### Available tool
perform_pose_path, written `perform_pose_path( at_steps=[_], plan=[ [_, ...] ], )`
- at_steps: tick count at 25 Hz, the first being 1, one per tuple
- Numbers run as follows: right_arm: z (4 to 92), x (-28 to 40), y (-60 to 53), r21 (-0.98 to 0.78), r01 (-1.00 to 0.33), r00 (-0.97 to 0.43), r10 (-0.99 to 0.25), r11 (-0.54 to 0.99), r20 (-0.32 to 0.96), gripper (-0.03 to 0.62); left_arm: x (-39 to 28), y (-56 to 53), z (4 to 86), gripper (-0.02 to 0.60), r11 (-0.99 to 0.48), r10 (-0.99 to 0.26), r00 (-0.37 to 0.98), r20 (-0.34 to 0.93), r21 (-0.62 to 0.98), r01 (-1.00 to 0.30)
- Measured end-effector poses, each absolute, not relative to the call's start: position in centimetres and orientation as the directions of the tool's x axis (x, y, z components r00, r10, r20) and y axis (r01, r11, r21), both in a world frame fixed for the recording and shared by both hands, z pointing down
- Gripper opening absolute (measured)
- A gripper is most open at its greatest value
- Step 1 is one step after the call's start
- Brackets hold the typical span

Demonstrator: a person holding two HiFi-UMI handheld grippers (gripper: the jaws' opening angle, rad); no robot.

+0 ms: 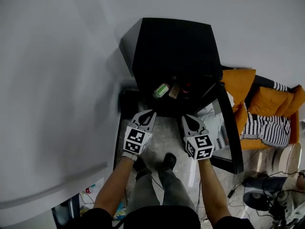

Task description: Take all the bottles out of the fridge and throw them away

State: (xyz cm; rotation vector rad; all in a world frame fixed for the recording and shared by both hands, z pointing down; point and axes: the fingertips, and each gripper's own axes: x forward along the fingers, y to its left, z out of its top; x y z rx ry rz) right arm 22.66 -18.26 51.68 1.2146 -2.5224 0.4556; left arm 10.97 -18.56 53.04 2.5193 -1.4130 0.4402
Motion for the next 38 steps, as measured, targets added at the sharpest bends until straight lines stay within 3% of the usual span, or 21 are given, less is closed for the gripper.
perform_pose_path(
  at_steps=[22, 24, 27, 30, 34, 38],
  plan=[
    [65.5, 21.9, -23.6, -0.16, -0.806, -0.583, -0.718, 0.57, 0.38, 0.002, 9.8, -25.7, 66.4, -0.001, -0.503, -0.815, 0.46, 0.354, -0.035, -0.864],
    [66.3, 22.1, -23.7, -0.155, -0.806, -0.582, -0.716, 0.571, 0.386, 0.002, 10.1, -26.5, 67.4, 0.033, -0.507, -0.81, 0.461, 0.361, -0.039, -0.861],
    [67.2, 22.0, -24.0, -0.148, -0.804, -0.583, -0.713, 0.576, 0.391, 0.002, 10.2, -28.3, 69.5, 0.166, -0.504, -0.807, 0.447, 0.386, -0.056, -0.862],
    [68.1, 21.8, -24.4, -0.145, -0.801, -0.585, -0.707, 0.581, 0.397, 0.002, 10.0, -30.1, 71.7, 0.245, -0.489, -0.811, 0.411, 0.417, -0.098, -0.867],
    [69.1, 21.6, -24.5, -0.142, -0.794, -0.59, -0.695, 0.591, 0.411, 0.002, 10.0, -32.1, 74.0, 0.313, -0.478, -0.803, 0.38, 0.459, -0.116, -0.871],
    [69.7, 21.4, -24.8, -0.141, -0.788, -0.596, -0.684, 0.6, 0.421, 0.002, 10.2, -32.7, 75.4, 0.336, -0.464, -0.806, 0.337, 0.488, -0.166, -0.87]
  ],
)
